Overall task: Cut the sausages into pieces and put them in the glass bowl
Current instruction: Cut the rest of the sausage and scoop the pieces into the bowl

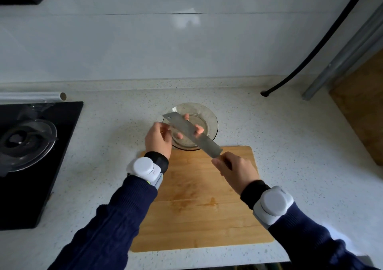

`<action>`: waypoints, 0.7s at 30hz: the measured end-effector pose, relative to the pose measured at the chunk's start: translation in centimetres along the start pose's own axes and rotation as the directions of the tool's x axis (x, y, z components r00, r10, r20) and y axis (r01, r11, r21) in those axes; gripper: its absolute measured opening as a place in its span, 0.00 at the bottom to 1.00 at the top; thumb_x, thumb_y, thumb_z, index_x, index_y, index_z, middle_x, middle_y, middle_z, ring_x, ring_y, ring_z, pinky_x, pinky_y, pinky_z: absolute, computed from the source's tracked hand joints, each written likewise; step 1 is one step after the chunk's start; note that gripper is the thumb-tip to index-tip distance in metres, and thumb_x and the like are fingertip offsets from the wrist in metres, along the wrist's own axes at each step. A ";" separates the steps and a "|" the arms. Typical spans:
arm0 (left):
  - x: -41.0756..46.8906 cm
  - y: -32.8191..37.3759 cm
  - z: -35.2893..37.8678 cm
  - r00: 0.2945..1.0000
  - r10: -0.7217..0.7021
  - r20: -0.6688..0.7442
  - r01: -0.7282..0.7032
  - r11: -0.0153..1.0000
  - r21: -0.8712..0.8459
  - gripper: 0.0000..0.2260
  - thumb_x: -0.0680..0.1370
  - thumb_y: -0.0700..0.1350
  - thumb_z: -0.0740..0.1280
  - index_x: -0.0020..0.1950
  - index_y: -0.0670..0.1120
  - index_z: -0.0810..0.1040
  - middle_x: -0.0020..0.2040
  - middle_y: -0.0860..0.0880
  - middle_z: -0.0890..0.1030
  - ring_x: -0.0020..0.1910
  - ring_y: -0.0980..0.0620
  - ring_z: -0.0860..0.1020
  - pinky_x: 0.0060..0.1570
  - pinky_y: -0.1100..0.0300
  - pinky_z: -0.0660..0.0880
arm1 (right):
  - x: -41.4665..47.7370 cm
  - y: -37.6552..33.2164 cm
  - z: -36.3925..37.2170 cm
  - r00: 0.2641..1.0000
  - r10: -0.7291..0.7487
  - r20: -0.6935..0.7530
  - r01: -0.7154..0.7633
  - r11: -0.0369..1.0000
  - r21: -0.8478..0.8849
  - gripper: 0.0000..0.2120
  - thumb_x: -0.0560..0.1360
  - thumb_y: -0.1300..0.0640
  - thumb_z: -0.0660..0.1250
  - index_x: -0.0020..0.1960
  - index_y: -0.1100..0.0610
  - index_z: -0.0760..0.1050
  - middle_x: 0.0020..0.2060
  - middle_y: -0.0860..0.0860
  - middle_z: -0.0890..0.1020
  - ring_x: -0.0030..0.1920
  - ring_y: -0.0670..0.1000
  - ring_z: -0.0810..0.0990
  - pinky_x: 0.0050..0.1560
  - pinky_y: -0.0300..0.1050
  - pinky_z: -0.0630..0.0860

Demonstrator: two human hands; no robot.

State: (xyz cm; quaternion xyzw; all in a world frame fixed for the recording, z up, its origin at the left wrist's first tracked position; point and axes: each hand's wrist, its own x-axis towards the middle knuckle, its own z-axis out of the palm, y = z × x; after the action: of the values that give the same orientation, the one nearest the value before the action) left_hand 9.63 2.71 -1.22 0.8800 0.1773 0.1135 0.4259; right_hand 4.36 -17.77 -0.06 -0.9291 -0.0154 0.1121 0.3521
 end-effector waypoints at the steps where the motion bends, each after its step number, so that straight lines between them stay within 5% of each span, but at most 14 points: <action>1: 0.3 -0.1 -0.5 0.997 0.017 -0.071 -0.017 1.000 0.005 0.06 0.77 0.35 0.62 0.52 0.37 0.75 0.45 0.43 0.80 0.42 0.48 0.77 0.45 0.61 0.71 | 0.1 0.0 0.0 1.000 -0.001 -0.010 0.000 0.999 -0.043 0.18 0.74 0.42 0.62 0.44 0.57 0.75 0.34 0.52 0.80 0.36 0.56 0.78 0.37 0.47 0.75; 5: 0.4 0.6 -2.1 0.948 0.187 -0.258 -0.189 0.982 0.021 0.09 0.75 0.29 0.58 0.53 0.34 0.73 0.44 0.45 0.72 0.39 0.51 0.71 0.40 0.71 0.67 | 0.4 0.0 -0.2 0.999 -0.002 -0.033 -0.005 0.980 -0.200 0.17 0.73 0.41 0.63 0.47 0.55 0.74 0.35 0.48 0.76 0.37 0.53 0.75 0.37 0.43 0.73; 9: 0.3 1.9 -1.5 0.924 0.382 -0.021 -0.379 0.921 0.091 0.06 0.74 0.35 0.67 0.50 0.37 0.77 0.43 0.43 0.79 0.37 0.54 0.73 0.40 0.69 0.71 | 0.5 -0.1 0.0 0.998 -0.050 -0.032 0.037 0.950 -0.311 0.16 0.74 0.41 0.62 0.48 0.54 0.73 0.38 0.47 0.76 0.39 0.53 0.75 0.36 0.42 0.69; 12: 0.3 2.3 0.4 0.933 0.254 0.256 -0.303 0.937 0.176 0.14 0.73 0.46 0.71 0.53 0.40 0.76 0.48 0.45 0.78 0.41 0.53 0.75 0.45 0.63 0.72 | 0.4 -0.2 0.2 0.996 -0.087 -0.028 0.071 0.933 -0.351 0.16 0.74 0.41 0.62 0.50 0.53 0.73 0.44 0.48 0.81 0.44 0.54 0.78 0.37 0.42 0.70; 15: 0.3 2.9 1.7 0.913 0.175 0.369 -0.276 0.931 0.240 0.19 0.72 0.48 0.72 0.58 0.39 0.75 0.53 0.45 0.80 0.50 0.49 0.78 0.50 0.61 0.72 | 0.2 -0.2 0.2 0.994 -0.109 -0.024 0.092 0.920 -0.380 0.16 0.74 0.41 0.61 0.52 0.53 0.73 0.47 0.48 0.81 0.45 0.54 0.79 0.39 0.43 0.72; 21: 0.3 3.7 2.6 0.903 0.120 0.412 -0.250 0.927 0.278 0.22 0.73 0.43 0.70 0.63 0.35 0.72 0.37 0.53 0.77 0.49 0.48 0.79 0.58 0.57 0.71 | 0.0 0.2 0.3 0.993 -0.119 -0.004 0.107 0.908 -0.405 0.17 0.75 0.41 0.60 0.53 0.53 0.72 0.47 0.48 0.81 0.46 0.54 0.79 0.42 0.45 0.75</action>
State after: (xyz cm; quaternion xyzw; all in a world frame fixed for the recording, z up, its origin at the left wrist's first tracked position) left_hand 11.60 -1.14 0.13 0.9556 0.0201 -0.0529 0.2891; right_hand 4.27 -17.73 -0.40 -0.9808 -0.0868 0.0728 0.1590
